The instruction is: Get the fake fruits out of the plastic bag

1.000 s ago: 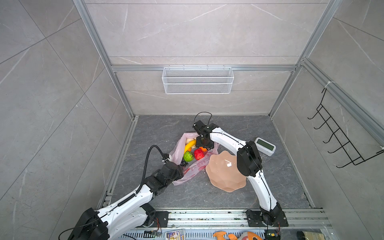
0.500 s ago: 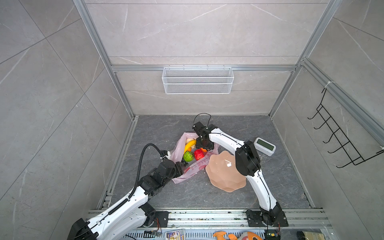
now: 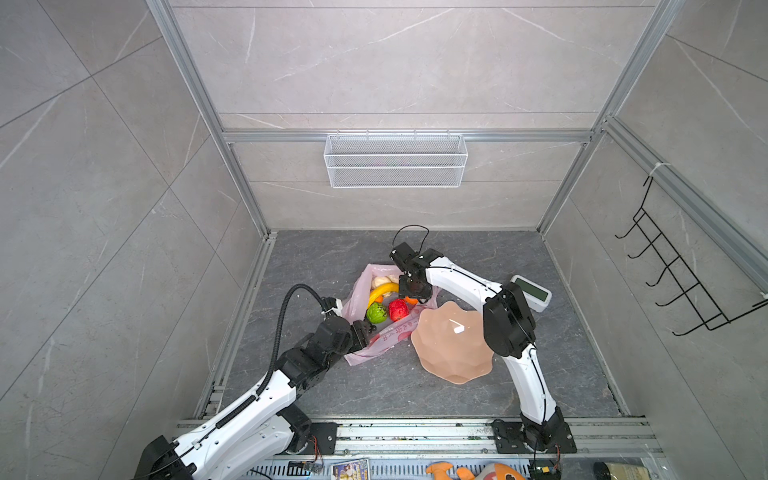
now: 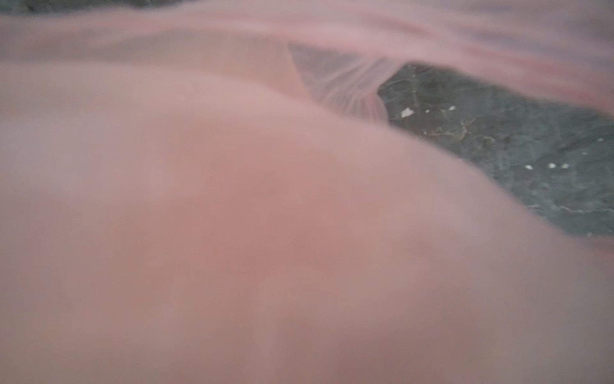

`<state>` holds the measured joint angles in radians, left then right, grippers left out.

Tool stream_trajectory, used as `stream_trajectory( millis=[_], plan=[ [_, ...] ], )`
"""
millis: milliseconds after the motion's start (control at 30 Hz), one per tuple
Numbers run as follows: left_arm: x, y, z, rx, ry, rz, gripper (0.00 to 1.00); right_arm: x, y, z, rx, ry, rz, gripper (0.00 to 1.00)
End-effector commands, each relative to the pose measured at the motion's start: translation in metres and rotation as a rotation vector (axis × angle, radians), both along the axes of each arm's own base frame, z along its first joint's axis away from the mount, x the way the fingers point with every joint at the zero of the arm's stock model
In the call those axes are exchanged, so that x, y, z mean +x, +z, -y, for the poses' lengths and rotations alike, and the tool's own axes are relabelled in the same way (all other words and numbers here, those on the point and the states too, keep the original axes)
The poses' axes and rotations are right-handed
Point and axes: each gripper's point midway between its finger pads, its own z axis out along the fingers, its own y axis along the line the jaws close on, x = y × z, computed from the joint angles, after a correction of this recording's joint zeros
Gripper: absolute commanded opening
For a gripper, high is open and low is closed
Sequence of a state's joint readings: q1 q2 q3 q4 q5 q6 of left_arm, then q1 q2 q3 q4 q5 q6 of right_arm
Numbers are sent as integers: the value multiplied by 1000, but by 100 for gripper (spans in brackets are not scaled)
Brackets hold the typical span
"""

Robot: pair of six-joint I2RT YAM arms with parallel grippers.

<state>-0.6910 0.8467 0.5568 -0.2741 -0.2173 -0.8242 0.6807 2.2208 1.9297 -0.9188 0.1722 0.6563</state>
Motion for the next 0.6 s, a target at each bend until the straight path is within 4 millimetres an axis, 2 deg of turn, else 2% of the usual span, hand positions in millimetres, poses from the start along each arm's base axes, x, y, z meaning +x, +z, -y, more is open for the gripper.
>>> stream_trajectory(
  millis=[0, 200, 300, 433, 567],
  plan=[
    [10, 24, -7, 52, 29, 55, 70, -4, 31, 0, 19, 27, 71, 59],
    [25, 33, -24, 231, 85, 33, 70, -15, 45, 6, 55, 27, 84, 59],
    [41, 34, -24, 357, 62, 22, 73, -27, 58, 10, 86, 34, 88, 59],
    [63, 17, -27, 502, 22, -74, 79, -49, 77, 26, 92, 47, 92, 57],
    [81, -11, -21, 497, -44, -168, 81, -79, 82, 49, 65, 55, 61, 57]
  ],
)
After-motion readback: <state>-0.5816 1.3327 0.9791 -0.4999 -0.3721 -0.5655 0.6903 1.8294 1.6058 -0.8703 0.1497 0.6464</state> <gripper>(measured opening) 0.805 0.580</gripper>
